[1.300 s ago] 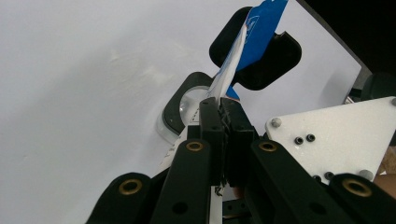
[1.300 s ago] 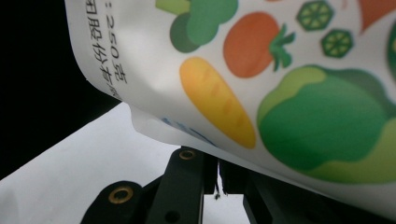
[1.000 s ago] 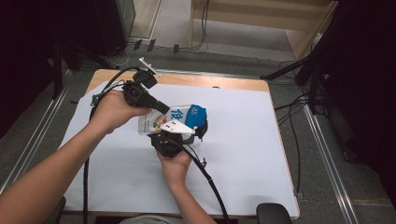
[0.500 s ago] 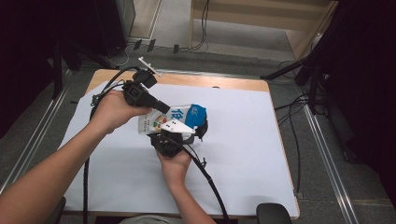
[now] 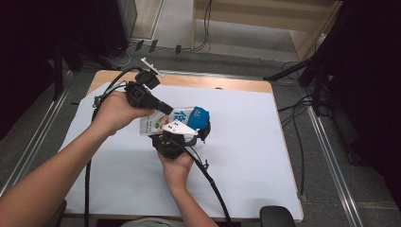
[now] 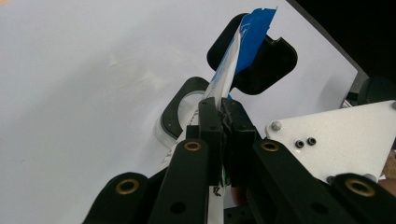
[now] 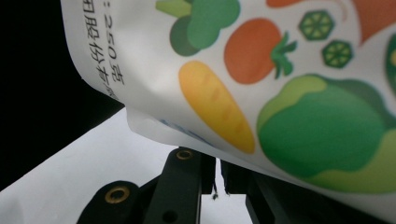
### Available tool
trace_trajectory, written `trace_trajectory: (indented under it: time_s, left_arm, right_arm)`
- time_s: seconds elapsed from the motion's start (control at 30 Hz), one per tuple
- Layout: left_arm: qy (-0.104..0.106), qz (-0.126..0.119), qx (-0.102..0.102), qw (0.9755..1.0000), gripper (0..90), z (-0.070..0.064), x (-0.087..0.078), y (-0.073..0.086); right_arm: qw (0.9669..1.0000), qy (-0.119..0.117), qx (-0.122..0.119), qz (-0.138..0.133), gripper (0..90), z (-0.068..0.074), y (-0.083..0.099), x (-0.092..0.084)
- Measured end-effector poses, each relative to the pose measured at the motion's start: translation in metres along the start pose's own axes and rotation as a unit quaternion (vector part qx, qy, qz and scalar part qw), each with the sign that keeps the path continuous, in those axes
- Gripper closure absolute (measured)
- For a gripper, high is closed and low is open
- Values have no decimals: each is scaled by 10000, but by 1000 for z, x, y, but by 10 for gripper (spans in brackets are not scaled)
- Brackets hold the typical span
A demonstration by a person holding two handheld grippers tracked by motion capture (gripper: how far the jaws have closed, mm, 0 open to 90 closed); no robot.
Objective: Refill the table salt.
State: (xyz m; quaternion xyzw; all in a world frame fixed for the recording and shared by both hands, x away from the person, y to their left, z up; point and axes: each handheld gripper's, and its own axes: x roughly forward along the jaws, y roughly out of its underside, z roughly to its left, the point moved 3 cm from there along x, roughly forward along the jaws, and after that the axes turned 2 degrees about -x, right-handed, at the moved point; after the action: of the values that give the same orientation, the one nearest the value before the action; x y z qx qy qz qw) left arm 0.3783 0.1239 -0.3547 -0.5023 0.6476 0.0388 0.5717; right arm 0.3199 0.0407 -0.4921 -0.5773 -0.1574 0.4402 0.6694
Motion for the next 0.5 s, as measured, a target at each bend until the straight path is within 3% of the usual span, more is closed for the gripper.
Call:
trace_trajectory:
  time_s: [0.5]
  left_arm:
    - [-43, 28, 44, 10000, 900, -1, -2, 0]
  right_arm:
    - [10000, -26, -34, 10, 855, 1, 1, 0]
